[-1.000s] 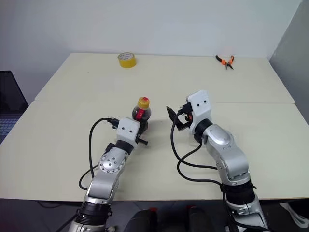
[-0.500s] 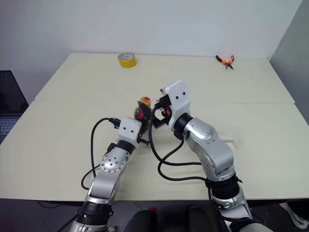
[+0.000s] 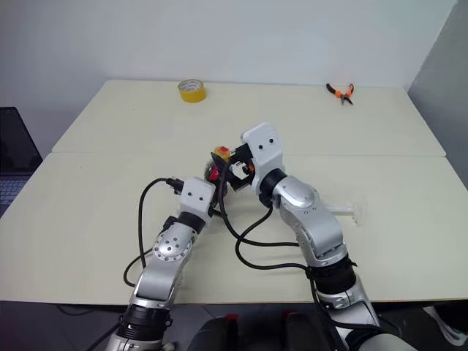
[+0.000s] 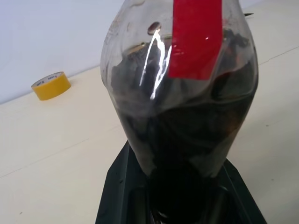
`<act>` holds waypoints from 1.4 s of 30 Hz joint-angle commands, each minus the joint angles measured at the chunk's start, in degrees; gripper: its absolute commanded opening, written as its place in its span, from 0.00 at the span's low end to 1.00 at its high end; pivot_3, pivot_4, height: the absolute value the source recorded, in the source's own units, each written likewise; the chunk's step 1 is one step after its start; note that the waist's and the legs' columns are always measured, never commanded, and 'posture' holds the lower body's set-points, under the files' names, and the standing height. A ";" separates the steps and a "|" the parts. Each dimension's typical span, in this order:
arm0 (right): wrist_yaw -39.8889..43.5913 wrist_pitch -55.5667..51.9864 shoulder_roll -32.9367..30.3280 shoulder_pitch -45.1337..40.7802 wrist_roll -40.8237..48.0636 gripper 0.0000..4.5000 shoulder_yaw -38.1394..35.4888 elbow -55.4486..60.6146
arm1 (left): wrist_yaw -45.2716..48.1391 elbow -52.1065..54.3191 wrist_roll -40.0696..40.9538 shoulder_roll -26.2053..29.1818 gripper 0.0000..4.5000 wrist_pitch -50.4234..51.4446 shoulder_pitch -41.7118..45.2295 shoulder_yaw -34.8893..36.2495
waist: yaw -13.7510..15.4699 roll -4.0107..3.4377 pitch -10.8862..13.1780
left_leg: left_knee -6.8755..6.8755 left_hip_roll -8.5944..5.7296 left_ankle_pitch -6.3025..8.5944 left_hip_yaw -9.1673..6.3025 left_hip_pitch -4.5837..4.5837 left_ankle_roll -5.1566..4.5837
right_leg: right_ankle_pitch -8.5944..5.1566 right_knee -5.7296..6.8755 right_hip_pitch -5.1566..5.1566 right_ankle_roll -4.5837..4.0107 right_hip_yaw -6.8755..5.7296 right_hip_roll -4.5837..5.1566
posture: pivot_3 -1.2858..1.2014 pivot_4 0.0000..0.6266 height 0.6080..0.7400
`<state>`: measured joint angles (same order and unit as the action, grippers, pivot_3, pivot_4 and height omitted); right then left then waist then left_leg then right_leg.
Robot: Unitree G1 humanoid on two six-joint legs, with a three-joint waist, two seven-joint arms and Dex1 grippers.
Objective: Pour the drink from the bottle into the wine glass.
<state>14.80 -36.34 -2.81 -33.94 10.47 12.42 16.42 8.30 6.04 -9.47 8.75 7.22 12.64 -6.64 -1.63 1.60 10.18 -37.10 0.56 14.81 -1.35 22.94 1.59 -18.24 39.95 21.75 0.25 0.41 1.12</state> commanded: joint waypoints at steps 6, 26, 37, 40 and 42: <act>0.21 -2.54 -4.10 4.38 1.98 1.00 -5.40 6.15 | -0.45 2.14 0.44 0.07 0.14 -2.16 1.13 0.51 | 0.01 0.00 0.00 | 0.01 0.00 0.00 -0.02 -0.01 0.00 | 0.00 0.00 0.00 0.00 -0.02 0.00 | 0.52 0.24 1.00; 0.45 -4.02 0.17 0.11 3.51 1.00 -0.76 6.04 | -0.21 2.02 0.31 0.02 0.14 -2.08 1.39 0.32 | -0.02 0.00 0.00 | -0.02 0.01 0.00 -0.02 -0.02 0.00 | 0.00 0.01 -0.01 0.01 -0.02 -0.03 | 0.52 0.24 1.00; -1.36 0.31 1.10 -0.73 1.17 1.00 -1.71 1.04 | -0.24 1.69 0.33 0.05 0.14 -2.52 1.17 0.30 | -0.04 0.00 0.00 | -0.01 0.02 0.00 0.00 -0.01 0.00 | 0.00 0.02 0.01 0.01 0.00 -0.02 | 0.52 0.24 1.00; -1.41 0.09 0.91 -0.03 1.39 1.00 -1.84 1.32 | -0.25 1.44 0.34 0.11 0.14 -2.70 1.20 0.34 | -0.04 0.00 0.00 | -0.01 0.01 0.00 0.01 0.00 0.00 | 0.00 0.01 0.01 0.01 0.02 -0.02 | 0.52 0.24 1.00; -1.50 -0.05 0.80 0.35 1.49 1.00 -2.03 1.49 | -0.26 1.35 0.34 0.09 0.14 -2.74 1.22 0.34 | -0.04 0.00 0.00 | -0.01 0.01 0.00 0.01 -0.01 0.00 | 0.00 0.01 0.01 0.01 0.01 -0.02 | 0.52 0.24 1.00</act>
<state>13.85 -37.38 -2.00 -33.82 12.08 12.24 16.17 8.30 5.55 -9.32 8.78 6.94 12.90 -6.54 -1.67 1.60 10.18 -37.10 0.57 14.81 -1.34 22.94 1.59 -18.24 39.96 21.75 0.26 0.42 1.10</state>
